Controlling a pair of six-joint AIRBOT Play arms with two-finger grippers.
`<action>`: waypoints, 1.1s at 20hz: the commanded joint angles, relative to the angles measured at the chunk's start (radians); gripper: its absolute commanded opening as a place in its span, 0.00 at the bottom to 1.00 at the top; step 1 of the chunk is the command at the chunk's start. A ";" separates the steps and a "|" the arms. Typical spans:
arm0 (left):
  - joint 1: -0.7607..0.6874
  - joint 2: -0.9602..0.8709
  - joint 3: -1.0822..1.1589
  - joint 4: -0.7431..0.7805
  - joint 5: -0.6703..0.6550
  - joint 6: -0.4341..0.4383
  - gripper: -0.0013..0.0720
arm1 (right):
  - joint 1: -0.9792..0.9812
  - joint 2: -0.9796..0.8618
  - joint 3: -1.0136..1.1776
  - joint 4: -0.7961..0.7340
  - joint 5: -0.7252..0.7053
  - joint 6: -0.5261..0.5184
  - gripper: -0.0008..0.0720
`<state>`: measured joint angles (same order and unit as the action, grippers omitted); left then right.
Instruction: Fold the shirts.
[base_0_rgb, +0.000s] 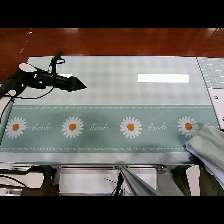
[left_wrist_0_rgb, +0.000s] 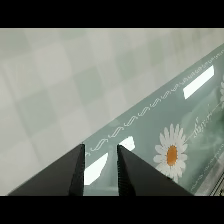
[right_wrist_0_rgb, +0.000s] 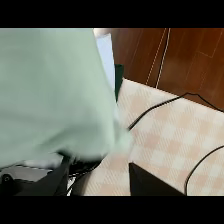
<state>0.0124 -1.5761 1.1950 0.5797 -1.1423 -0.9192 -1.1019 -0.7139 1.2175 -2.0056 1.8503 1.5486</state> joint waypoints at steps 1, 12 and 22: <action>0.001 -0.002 0.000 -0.012 0.006 0.003 0.38 | -0.002 0.027 0.001 -0.030 0.004 0.000 0.64; 0.002 0.294 0.003 0.027 -0.064 0.003 0.36 | 0.124 0.037 0.001 1.175 -0.445 -0.062 0.50; -0.261 0.667 0.003 0.836 -0.076 -0.448 0.88 | 0.933 -0.185 0.001 0.554 -0.364 -0.105 0.84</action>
<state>-0.1452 -0.9497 1.1980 1.1503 -1.1637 -1.2190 -0.3904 -0.8188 1.2175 -1.1648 1.4197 1.4513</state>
